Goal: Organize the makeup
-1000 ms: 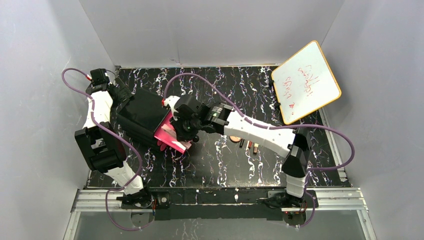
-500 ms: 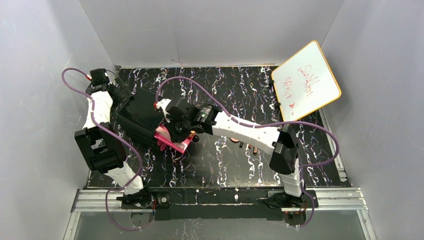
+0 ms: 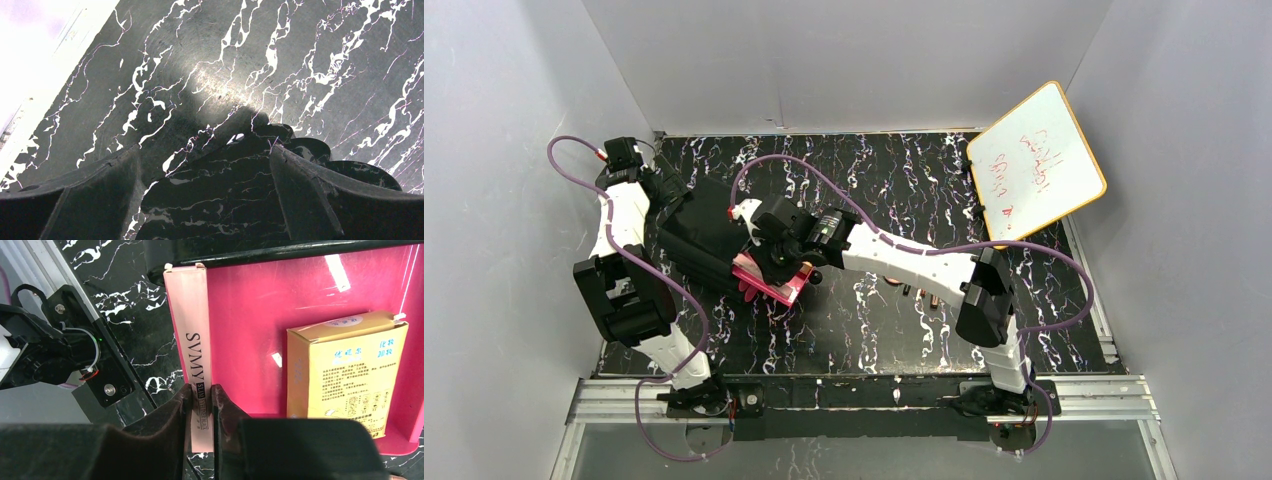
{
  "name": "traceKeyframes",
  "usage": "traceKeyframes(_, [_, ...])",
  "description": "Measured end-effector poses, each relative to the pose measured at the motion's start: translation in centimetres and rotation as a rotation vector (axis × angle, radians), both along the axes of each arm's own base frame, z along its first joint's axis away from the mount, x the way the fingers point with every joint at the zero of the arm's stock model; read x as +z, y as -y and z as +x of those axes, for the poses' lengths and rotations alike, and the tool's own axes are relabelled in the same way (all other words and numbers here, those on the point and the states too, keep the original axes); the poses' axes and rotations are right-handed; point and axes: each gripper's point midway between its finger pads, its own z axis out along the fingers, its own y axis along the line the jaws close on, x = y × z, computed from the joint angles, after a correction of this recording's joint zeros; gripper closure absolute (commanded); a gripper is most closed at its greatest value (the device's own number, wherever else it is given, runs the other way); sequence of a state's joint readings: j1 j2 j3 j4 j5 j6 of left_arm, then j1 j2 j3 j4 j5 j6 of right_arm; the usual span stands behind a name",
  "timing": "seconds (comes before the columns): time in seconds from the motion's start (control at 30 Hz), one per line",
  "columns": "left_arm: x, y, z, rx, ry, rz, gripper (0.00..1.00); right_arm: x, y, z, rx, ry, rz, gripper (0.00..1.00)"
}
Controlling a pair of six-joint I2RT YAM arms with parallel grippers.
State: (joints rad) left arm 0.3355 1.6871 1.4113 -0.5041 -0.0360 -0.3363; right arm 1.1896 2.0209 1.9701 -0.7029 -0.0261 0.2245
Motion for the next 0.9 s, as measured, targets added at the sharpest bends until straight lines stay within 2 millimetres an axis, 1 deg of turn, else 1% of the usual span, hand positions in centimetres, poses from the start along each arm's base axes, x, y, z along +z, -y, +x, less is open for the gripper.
traceKeyframes(0.07, [0.0,0.0,0.0,0.000,0.001,0.000,0.01,-0.1,0.0,0.0,0.000,0.001,-0.002,0.63])
traceKeyframes(0.13, [0.0,0.0,0.0,0.000,0.001,0.000,0.02,-0.1,0.1,0.1,0.000,0.005,-0.004,0.60])
traceKeyframes(0.37, [0.0,0.0,0.0,0.000,0.002,0.000,0.02,-0.2,0.2,0.3,0.001,0.018,-0.013,0.57])
traceKeyframes(0.43, [0.0,0.0,0.0,0.000,0.002,0.001,0.02,-0.3,0.3,0.5,-0.005,0.025,-0.016,0.55])
traceKeyframes(0.53, [0.0,0.0,0.0,0.000,0.003,0.001,0.02,-0.3,0.5,0.8,-0.017,0.037,-0.023,0.51])
traceKeyframes(0.67, [0.0,0.1,0.0,-0.002,0.004,0.002,0.02,-0.3,1.0,1.7,-0.052,0.074,-0.048,0.50])
traceKeyframes(0.73, [0.0,0.2,0.0,-0.004,0.004,0.001,0.02,0.3,1.6,2.4,-0.073,0.105,-0.067,0.49])
traceKeyframes(0.83, [0.0,0.3,0.1,-0.007,0.003,0.001,0.02,1.9,2.2,3.4,-0.101,0.154,-0.057,0.49])
traceKeyframes(0.9, [0.0,0.3,0.1,-0.007,0.003,0.001,0.02,3.1,3.1,4.0,-0.122,0.174,-0.048,0.49])
